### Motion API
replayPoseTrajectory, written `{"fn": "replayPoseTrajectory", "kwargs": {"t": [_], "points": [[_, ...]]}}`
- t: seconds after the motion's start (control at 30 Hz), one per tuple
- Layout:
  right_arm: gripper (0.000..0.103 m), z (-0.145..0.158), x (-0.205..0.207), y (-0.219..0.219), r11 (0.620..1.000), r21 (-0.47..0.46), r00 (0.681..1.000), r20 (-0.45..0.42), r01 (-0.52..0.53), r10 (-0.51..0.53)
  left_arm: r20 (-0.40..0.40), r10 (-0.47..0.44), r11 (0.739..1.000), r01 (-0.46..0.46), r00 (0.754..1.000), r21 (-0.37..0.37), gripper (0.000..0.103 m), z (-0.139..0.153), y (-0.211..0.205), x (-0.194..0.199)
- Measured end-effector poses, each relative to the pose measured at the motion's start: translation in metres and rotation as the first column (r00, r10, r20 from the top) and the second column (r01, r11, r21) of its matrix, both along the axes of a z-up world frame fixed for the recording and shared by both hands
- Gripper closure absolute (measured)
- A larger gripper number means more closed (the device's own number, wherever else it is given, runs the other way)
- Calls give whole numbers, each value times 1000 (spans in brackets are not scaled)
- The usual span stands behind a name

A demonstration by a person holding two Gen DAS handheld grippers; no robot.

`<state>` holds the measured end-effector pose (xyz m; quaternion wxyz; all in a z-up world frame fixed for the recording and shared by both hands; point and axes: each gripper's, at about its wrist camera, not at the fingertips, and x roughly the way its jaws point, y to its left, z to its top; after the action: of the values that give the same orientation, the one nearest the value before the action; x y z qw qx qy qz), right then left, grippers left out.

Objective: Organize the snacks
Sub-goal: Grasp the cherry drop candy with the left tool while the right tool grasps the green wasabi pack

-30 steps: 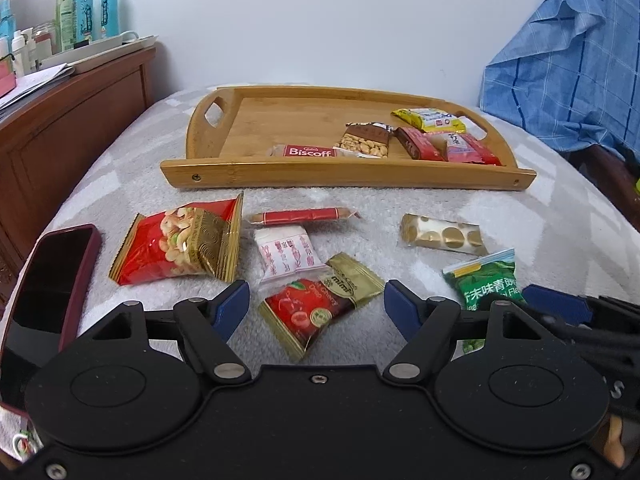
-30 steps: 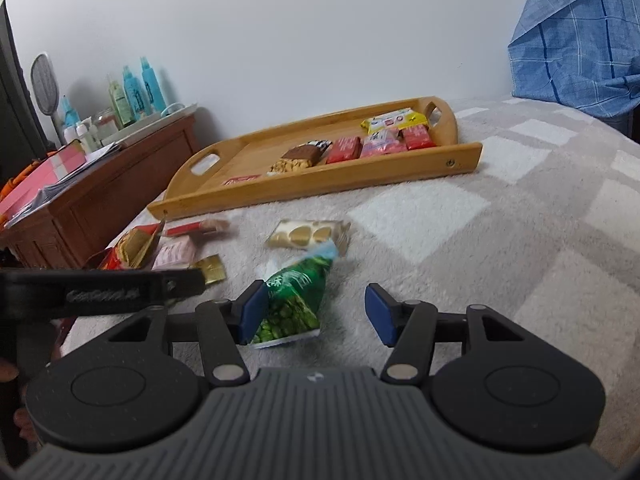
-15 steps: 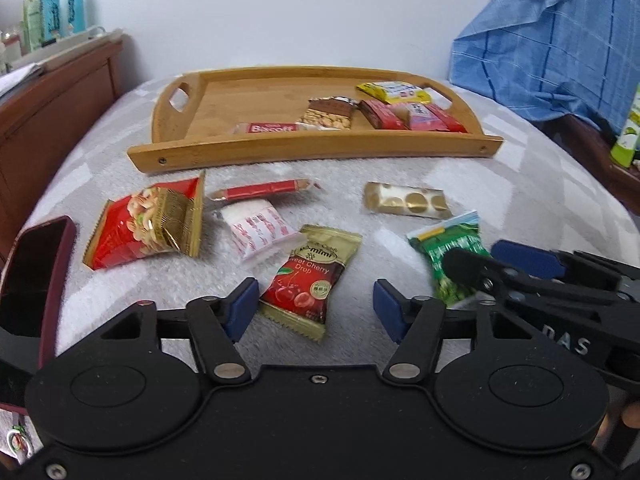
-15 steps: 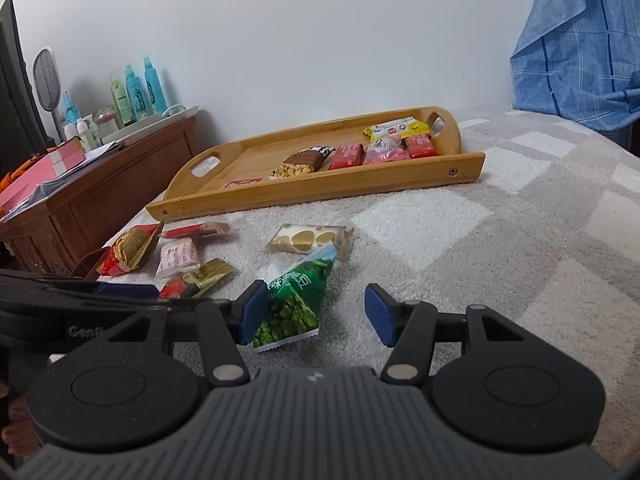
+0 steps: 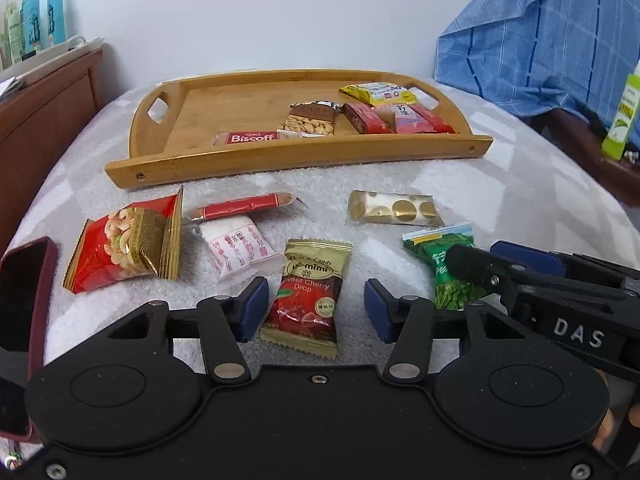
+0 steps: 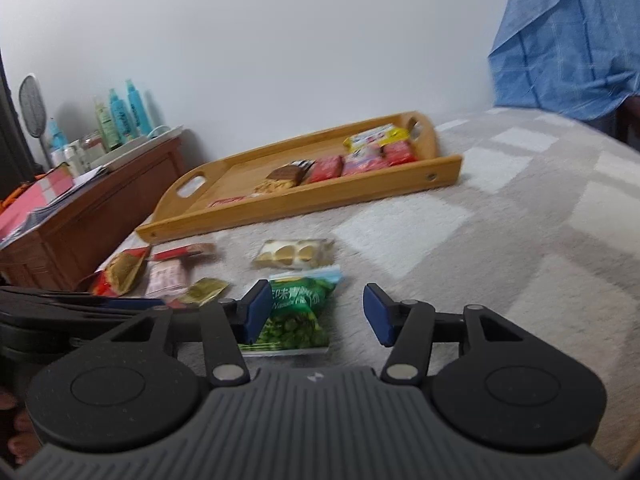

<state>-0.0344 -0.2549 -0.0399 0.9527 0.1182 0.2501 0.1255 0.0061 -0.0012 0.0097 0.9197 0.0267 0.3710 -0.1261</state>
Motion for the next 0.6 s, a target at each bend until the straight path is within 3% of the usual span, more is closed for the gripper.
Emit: {"fn": "replayPoseTrajectory", "kwargs": {"t": [0.23, 0.6], "points": [[38, -2, -1, 8, 1000, -15, 1000, 2, -21, 21, 30, 18, 1000, -19, 999, 15, 73, 2, -3, 0], [39, 3, -16, 31, 985, -166, 991, 116, -52, 72, 71, 71, 997, -73, 995, 15, 75, 12, 2, -4]]}}
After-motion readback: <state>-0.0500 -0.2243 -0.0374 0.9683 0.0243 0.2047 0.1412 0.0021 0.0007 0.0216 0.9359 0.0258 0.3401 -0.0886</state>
